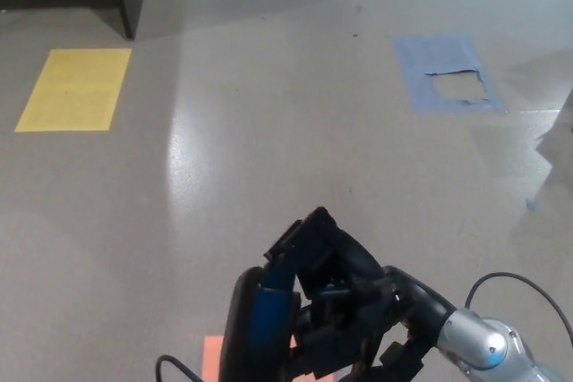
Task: A phone stand is kept on the floor and the robot uses both its hands to grab it and uses its left hand to extend the phone stand by pulling it upwards
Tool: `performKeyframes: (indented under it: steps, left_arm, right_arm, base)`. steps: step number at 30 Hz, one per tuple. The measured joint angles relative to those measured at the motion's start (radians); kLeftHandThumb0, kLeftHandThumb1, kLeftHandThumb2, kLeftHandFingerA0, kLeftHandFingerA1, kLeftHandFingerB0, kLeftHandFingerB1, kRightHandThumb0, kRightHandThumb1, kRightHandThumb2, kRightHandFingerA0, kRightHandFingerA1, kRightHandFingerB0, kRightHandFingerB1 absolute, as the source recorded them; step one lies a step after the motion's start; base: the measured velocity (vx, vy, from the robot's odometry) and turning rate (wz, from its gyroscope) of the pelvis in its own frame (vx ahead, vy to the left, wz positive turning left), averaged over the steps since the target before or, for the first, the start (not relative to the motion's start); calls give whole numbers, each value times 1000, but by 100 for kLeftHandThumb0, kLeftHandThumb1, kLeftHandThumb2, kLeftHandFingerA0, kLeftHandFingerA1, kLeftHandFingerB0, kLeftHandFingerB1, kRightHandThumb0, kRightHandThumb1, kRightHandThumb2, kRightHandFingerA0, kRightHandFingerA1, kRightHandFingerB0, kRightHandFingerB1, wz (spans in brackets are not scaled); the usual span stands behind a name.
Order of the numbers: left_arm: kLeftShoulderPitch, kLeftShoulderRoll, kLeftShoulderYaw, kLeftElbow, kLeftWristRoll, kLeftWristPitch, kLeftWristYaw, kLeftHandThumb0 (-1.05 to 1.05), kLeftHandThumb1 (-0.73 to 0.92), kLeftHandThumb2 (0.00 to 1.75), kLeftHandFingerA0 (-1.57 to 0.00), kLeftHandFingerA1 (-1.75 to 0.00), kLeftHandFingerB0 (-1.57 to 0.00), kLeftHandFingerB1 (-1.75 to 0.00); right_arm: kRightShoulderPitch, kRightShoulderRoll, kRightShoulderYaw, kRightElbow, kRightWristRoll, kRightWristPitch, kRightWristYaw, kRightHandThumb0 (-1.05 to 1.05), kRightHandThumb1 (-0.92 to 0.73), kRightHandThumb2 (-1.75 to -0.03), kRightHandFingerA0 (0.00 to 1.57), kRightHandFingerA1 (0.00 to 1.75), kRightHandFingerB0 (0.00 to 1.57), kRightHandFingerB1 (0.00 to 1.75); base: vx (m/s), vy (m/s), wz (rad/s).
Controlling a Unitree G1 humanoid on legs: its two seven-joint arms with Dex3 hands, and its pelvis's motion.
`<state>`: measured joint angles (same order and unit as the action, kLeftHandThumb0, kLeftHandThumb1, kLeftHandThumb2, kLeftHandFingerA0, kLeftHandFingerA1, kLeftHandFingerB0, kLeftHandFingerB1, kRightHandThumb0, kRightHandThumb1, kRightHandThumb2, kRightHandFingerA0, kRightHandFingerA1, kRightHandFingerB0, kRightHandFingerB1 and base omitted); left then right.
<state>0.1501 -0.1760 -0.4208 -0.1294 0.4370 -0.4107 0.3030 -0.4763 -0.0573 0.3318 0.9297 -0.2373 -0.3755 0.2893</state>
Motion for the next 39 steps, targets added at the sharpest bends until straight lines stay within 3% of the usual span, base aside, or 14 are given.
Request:
performKeyframes:
  steps: [5, 11, 13, 16, 19, 20, 24, 25, 28, 32, 33, 35, 36, 39]
  left_arm:
    - [3, 0, 1, -16, -72, 36, -18, -12, 65, 63, -81, -175, -48, -175]
    - [3, 1, 3, -40, -155, 78, -37, -13, 69, 64, -82, -175, -43, -175]
    - [2, 2, 3, -55, -186, 100, -43, -19, 68, 61, -80, -175, -48, -175]
    - [-1, 4, 3, -80, -224, 136, -51, -18, 67, 63, -81, -175, -55, -175]
    - [-13, 5, 3, -106, -260, 182, -59, -13, 67, 69, -87, -175, -53, -175]
    - [-24, 5, 3, -115, -273, 202, -61, -11, 65, 72, -89, -175, -54, -175]
    - [-67, 3, 4, -151, -318, 261, -63, -11, 66, 73, -95, -175, -59, -175]
    - [-87, 0, 3, -163, -329, 278, -64, -10, 65, 78, -100, -175, -63, -175]
    - [-138, 0, 2, -190, -356, 329, -64, -6, 63, 80, -102, -175, -67, -175]
    - [-201, 0, 7, -203, -389, 395, -64, -8, 59, 85, -135, -169, -100, -150]
    - [-226, -1, 9, -207, -404, 420, -64, -3, 60, 79, -99, -175, -68, -175]
    - [-270, -3, 15, -213, -423, 457, -63, -2, 58, 82, -100, -175, -70, -175]
    - [-298, -9, 21, -214, -434, 477, -61, -4, 50, 87, -137, -166, -105, -149]
    - [-369, -17, 35, -225, -465, 524, -54, -3, 52, 78, -101, -175, -73, -175]
  right_arm:
    - [0, 11, -9, 21, 0, 0, 0, -105, -55, -58, 37, 87, 31, 70]
    - [0, 18, -23, 49, 0, -4, -1, -103, -47, -100, 62, 87, 42, 75]
    - [0, 19, -29, 58, 1, -9, -4, -105, -64, -60, 81, 79, 64, 71]
    - [0, 23, -39, 67, 4, -11, -4, -103, -40, -95, 76, 90, 77, 80]
    - [0, 27, -49, 75, 5, -14, -7, -105, -43, -99, 38, 91, 48, 85]
    - [0, 29, -54, 78, 5, -16, -9, -105, -62, -61, 41, 106, 44, 91]
    - [0, 32, -64, 88, 5, -16, -14, -105, -60, -61, 67, 92, 55, 81]
    - [0, 32, -69, 91, 5, -16, -17, -105, -61, -62, 100, 93, 67, 79]
    - [0, 33, -80, 99, 6, -16, -25, -105, -61, -60, 67, 96, 54, 84]
    - [-1, 34, -94, 105, 7, -16, -37, -105, -59, -59, 71, 93, 56, 82]
    - [0, 34, -100, 106, 8, -16, -41, -105, -58, -60, 67, 92, 56, 81]
    - [-1, 35, -107, 109, 8, -16, -47, -105, -59, -60, 66, 91, 56, 80]
    - [-1, 36, -111, 111, 8, -16, -50, -105, -59, -59, 69, 89, 56, 81]
    - [-1, 38, -120, 116, 9, -16, -57, -105, -60, -59, 80, 92, 59, 81]
  base:
    - [0, 0, 0]
    - [0, 0, 0]
    - [0, 0, 0]
    - [0, 0, 0]
    - [0, 0, 0]
    - [0, 0, 0]
    - [0, 0, 0]
    - [0, 0, 0]
    - [0, 0, 0]
    - [0, 0, 0]
    - [0, 0, 0]
    - [0, 0, 0]
    - [0, 0, 0]
    - [0, 0, 0]
